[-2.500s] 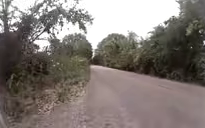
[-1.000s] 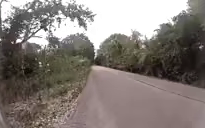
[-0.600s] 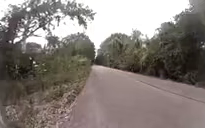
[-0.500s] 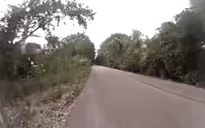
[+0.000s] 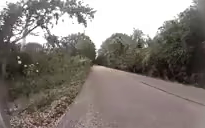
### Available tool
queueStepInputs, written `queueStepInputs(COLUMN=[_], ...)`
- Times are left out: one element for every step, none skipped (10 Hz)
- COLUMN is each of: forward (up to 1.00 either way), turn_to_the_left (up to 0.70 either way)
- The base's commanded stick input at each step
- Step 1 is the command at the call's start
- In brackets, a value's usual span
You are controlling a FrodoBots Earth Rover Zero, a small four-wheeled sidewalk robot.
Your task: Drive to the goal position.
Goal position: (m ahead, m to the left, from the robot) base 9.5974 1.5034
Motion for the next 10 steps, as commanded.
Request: queueStepInputs(forward=[0.7, 0.7, 0.7, 0.7, 0.7, 0.7, 0.7, 0.7, 0.7, 0.7], turn_to_the_left=[0.0, 0.0, 0.0, 0.0, 0.0, 0.0, 0.0, 0.0, 0.0, 0.0])
